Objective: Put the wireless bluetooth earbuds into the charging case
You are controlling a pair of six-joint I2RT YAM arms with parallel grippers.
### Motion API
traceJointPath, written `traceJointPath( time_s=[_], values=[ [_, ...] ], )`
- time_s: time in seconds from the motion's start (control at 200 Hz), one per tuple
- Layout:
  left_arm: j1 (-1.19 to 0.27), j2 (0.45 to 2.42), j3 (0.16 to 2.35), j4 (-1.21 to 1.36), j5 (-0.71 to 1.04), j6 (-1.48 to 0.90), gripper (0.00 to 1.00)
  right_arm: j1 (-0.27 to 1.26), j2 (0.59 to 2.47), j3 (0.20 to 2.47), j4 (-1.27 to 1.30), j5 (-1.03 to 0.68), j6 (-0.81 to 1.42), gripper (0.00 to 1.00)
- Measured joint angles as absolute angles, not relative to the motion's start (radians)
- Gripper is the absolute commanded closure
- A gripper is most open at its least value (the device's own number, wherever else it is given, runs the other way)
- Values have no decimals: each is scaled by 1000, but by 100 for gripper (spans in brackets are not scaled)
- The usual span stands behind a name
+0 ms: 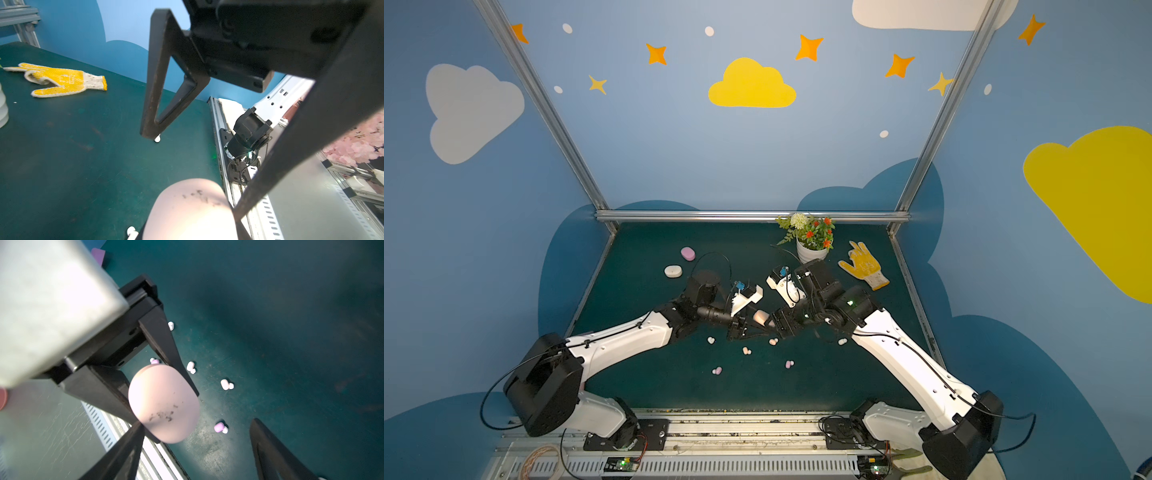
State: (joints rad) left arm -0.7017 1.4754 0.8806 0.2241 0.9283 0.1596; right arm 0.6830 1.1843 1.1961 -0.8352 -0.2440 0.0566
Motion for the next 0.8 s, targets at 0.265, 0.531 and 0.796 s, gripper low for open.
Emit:
traceJointPath(
  time_s=[0.265,0.531,0.796],
  values=[
    [-706,1475,881,198,939,162,96,622,1190,1223,-838,-173,97,23],
    [-710,1475,881,191,944,164,96,616,1206,1229,-844,-154,117,21],
    [-715,1463,876,210,897,179,96,602,1205,1270,-912,-162,169,15]
  ],
)
